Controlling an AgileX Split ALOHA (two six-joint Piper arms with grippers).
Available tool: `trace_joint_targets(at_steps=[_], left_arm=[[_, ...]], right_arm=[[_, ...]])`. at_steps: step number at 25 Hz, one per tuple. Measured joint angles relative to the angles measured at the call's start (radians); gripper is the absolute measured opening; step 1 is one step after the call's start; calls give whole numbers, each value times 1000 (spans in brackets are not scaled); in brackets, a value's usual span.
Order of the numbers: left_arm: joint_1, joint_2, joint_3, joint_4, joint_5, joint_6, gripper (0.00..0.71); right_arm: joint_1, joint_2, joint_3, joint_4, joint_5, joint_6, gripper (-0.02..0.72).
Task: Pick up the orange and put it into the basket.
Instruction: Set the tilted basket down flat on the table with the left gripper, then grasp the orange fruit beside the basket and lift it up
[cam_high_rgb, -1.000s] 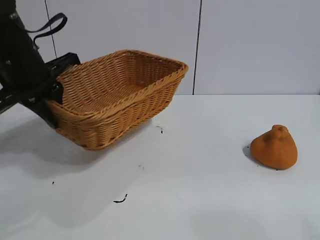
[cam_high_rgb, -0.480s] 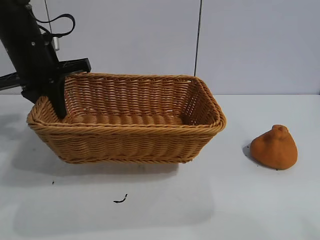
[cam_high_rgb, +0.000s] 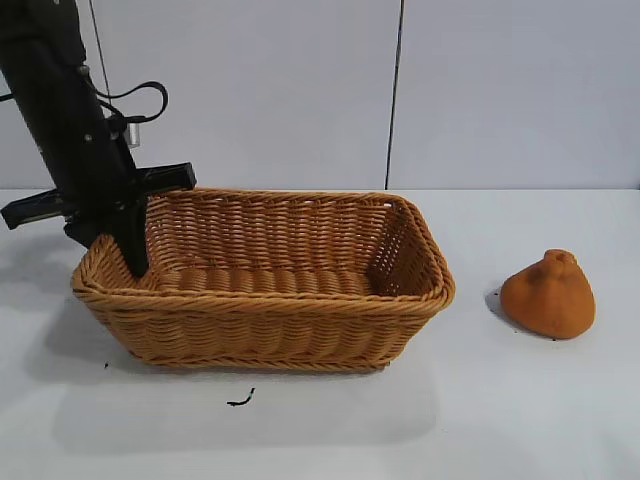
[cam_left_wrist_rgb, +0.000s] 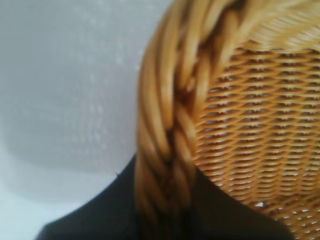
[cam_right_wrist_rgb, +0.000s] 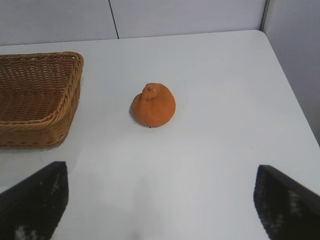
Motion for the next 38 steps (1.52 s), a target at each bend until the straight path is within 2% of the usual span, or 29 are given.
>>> trace_joint_targets(at_steps=[1, 2, 6, 7, 10, 16, 21, 24, 28, 31, 33, 34, 38], left_arm=[[0, 0, 1, -1, 0, 0, 152], [0, 0, 2, -1, 2, 0, 215], [0, -11, 3, -2, 2, 0, 563], [0, -17, 2, -2, 2, 0, 613], [0, -40, -10, -2, 18, 0, 673], [0, -124, -130, 28, 118, 0, 691], [4, -149, -271, 199, 231, 0, 694], [34, -150, -307, 268, 263, 0, 694], [129, -150, -308, 314, 277, 16, 694], [190, -162, -275, 323, 276, 22, 694], [212, -183, -227, 325, 276, 33, 694], [208, -331, -40, 324, 277, 64, 694], [200, -488, 116, 321, 277, 67, 694]], right_arm=[[0, 0, 0, 0, 0, 0, 694], [0, 0, 0, 0, 0, 0, 694], [0, 0, 0, 0, 0, 0, 694], [0, 0, 0, 0, 0, 0, 694], [0, 0, 0, 0, 0, 0, 694], [0, 0, 0, 0, 0, 0, 694], [0, 0, 0, 2, -2, 0, 694], [0, 0, 0, 3, -2, 0, 694], [0, 0, 0, 3, -2, 0, 694], [0, 0, 0, 3, -2, 0, 694], [0, 0, 0, 3, -2, 0, 694], [0, 0, 0, 3, -2, 0, 694], [0, 0, 0, 3, -2, 0, 694]])
